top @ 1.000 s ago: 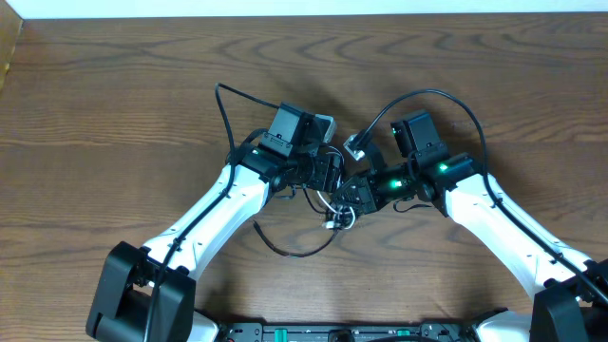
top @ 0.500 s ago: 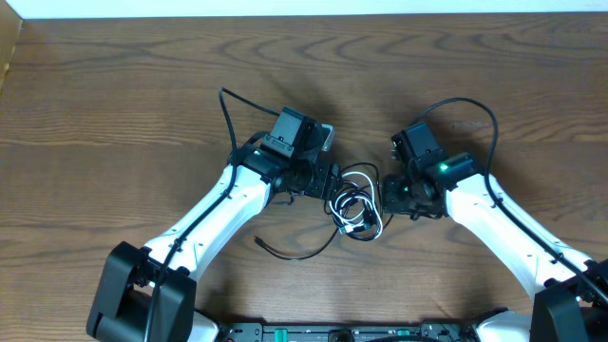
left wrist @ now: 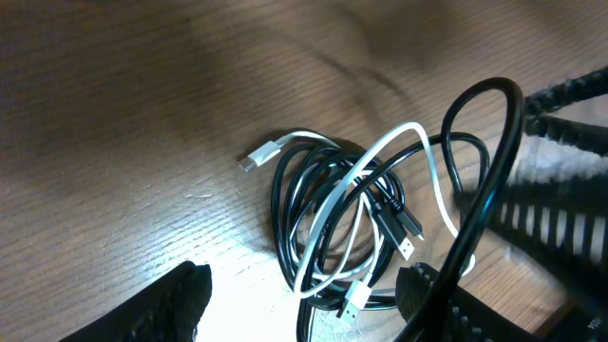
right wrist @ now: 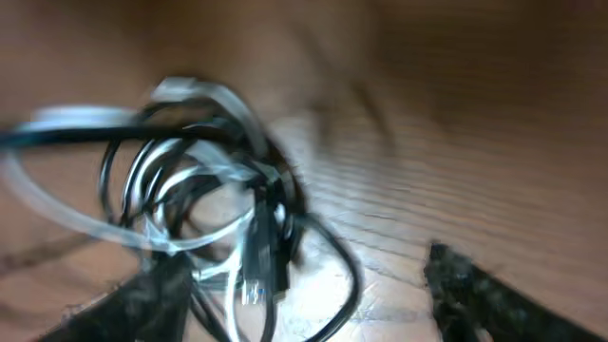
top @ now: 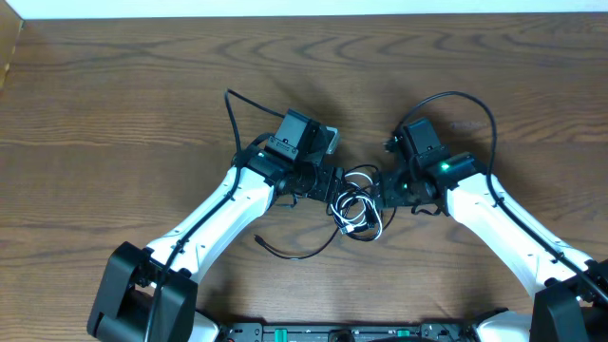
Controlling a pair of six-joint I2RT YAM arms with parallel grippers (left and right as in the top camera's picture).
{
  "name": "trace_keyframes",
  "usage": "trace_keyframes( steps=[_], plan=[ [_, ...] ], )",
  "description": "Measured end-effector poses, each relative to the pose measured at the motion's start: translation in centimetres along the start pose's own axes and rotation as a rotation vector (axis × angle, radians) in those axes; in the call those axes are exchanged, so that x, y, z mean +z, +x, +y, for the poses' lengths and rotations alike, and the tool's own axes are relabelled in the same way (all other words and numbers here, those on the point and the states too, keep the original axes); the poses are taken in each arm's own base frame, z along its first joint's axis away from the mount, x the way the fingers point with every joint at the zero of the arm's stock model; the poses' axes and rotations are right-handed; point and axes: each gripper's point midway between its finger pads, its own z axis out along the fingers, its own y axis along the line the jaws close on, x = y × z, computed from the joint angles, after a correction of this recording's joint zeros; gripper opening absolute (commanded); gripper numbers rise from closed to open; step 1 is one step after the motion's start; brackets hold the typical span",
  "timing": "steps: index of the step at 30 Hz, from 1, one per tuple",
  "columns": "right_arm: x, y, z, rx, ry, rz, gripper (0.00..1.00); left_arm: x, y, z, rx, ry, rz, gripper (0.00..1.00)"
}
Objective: Untangle cables
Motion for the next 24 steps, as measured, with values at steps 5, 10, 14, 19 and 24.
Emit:
trace_keyframes(
  steps=[5, 10, 14, 19, 24],
  plan=[
    [0.4, 0.5, 0.8, -0.129, -0.051, 0.028, 0.84, 0.0, 0.0, 0.0, 0.0, 0.0, 0.0, 0.67],
    [1.5, 0.8, 0.5, -0.184, -0.041, 0.055, 0.82, 0.0, 0.1, 0.0, -0.001, 0.0, 0.003, 0.67],
    [3.9, 1.4, 0.2, -0.194, -0.05, 0.114, 0.19, 0.0, 0.1, 0.0, -0.001, -0.001, 0.004, 0.67],
    [5.1, 1.7, 0.3, -0.173, -0.069, 0.14, 0.01, 0.0, 0.1, 0.0, -0.002, -0.001, 0.005, 0.67],
    [0.9, -1.3, 0.0, -0.108, -0.119, 0.026, 0.01, 0.0, 0.5, 0.3, -0.009, -0.015, 0.021, 0.67]
  ],
)
